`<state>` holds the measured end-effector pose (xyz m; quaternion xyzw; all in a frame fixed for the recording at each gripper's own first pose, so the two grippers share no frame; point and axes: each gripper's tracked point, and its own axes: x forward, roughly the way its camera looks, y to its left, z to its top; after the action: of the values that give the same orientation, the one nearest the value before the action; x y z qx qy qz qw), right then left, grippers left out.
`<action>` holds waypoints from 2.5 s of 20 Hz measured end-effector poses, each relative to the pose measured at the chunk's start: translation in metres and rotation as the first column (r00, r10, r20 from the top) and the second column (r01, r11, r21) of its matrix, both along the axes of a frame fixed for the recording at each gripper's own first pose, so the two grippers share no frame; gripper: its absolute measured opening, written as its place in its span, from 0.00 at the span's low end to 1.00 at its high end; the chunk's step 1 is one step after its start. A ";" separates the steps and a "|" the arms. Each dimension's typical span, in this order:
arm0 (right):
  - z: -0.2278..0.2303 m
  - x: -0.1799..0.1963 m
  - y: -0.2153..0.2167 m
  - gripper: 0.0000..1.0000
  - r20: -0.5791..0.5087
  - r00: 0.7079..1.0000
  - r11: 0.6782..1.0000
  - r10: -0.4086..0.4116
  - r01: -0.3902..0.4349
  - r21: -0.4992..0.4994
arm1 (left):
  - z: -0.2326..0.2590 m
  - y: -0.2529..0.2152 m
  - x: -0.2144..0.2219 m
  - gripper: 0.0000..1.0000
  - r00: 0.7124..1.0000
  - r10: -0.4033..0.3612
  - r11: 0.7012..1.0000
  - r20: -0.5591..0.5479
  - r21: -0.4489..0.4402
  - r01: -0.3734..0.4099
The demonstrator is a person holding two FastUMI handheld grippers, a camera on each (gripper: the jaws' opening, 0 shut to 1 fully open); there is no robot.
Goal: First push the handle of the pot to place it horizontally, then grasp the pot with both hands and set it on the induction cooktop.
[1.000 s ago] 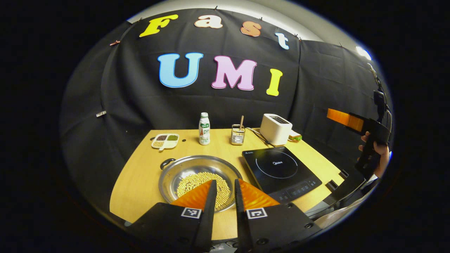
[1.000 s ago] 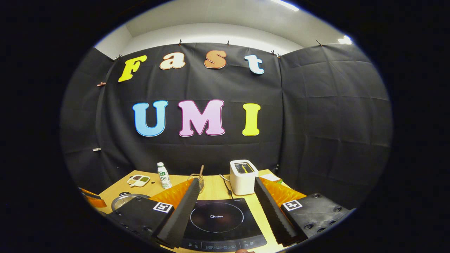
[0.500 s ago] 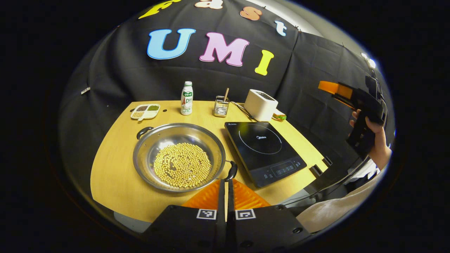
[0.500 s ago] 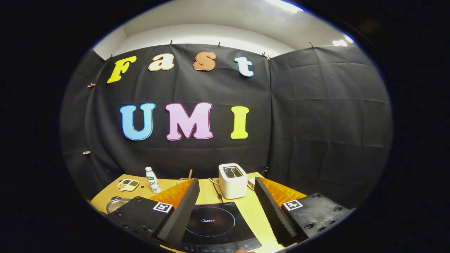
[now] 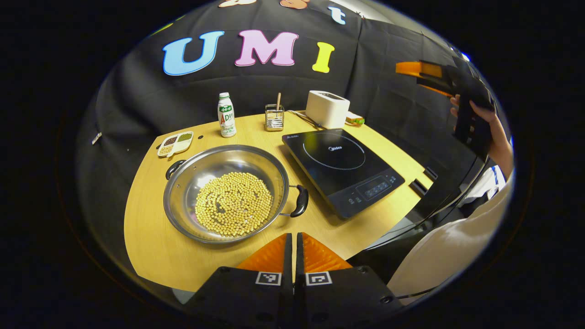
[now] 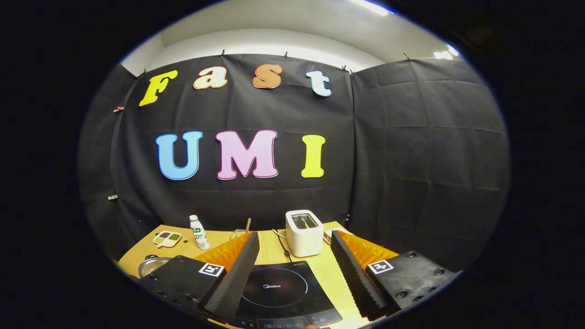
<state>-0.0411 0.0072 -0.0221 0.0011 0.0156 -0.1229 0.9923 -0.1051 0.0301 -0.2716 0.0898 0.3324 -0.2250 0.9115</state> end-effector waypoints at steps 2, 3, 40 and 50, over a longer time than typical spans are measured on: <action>-0.004 0.006 -0.007 0.98 -0.015 1.000 1.000 -0.005 0.005 0.017 | -0.021 0.003 0.002 0.05 0.999 0.014 0.999 -0.049 0.036 -0.013; -0.005 0.008 -0.011 0.98 -0.016 1.000 1.000 -0.007 0.008 0.026 | -0.029 0.002 0.004 0.05 0.997 0.016 0.999 -0.074 0.040 -0.013; -0.027 0.029 -0.072 0.98 -0.054 0.998 0.999 0.037 -0.035 0.039 | -0.068 -0.075 0.114 0.05 0.984 0.087 0.993 -0.155 0.092 -0.074; -0.031 0.027 -0.077 0.98 -0.067 0.997 0.999 0.030 -0.028 0.032 | -0.064 -0.085 0.154 0.05 0.979 0.156 0.988 -0.128 0.035 -0.153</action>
<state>-0.0146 -0.0694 -0.0530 0.0122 0.0513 -0.1080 0.9928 0.0493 -0.0550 -0.3359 0.0605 0.3999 -0.1547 0.9014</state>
